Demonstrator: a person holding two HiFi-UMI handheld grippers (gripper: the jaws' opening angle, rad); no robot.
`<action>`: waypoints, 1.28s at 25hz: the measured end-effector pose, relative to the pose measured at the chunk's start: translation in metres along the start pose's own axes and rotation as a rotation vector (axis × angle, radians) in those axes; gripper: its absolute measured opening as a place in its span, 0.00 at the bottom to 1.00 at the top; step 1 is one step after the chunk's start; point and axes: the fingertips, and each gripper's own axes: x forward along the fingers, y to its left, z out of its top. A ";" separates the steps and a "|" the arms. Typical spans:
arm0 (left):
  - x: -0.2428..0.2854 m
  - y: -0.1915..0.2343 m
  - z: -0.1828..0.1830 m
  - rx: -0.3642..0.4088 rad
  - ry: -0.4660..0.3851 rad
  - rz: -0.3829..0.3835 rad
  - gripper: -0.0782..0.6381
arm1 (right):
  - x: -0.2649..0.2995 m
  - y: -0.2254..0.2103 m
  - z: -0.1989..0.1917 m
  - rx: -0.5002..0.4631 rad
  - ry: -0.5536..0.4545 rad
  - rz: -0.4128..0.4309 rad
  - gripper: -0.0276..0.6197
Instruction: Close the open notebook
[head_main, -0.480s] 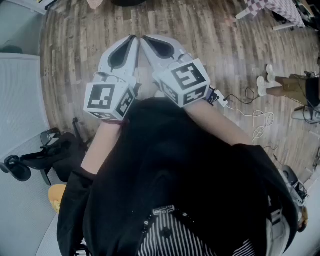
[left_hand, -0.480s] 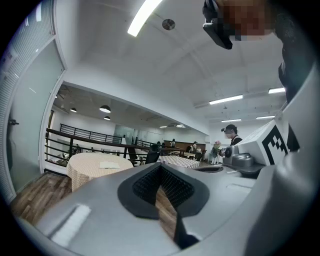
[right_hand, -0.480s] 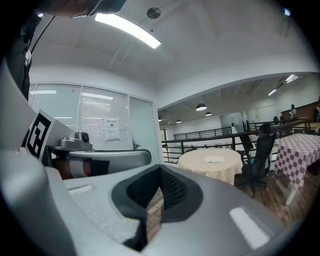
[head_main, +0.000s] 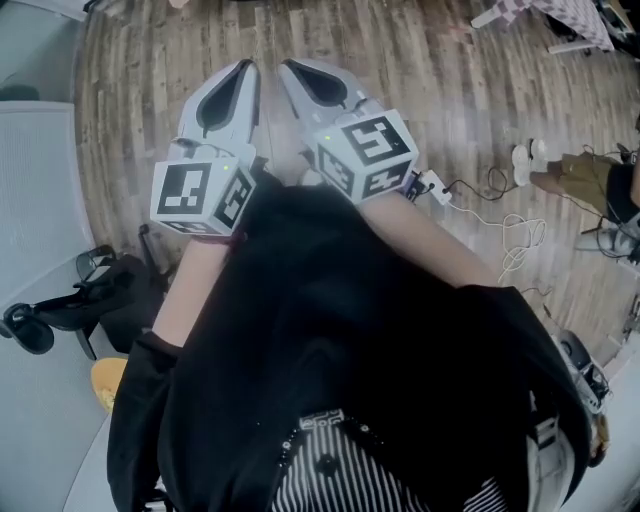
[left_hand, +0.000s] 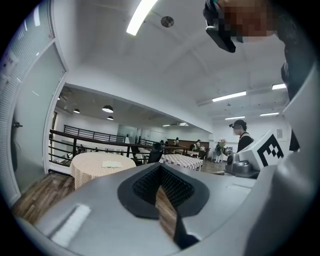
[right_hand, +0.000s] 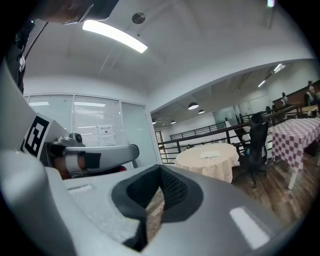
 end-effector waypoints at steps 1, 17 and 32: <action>0.001 -0.001 0.002 0.009 0.004 -0.001 0.11 | -0.002 -0.002 0.002 0.005 -0.006 -0.001 0.05; 0.031 0.006 -0.004 -0.009 0.004 -0.089 0.11 | 0.013 -0.014 0.007 -0.033 -0.023 -0.054 0.05; 0.155 0.110 -0.008 -0.103 0.028 -0.138 0.11 | 0.141 -0.081 0.016 -0.040 0.047 -0.094 0.05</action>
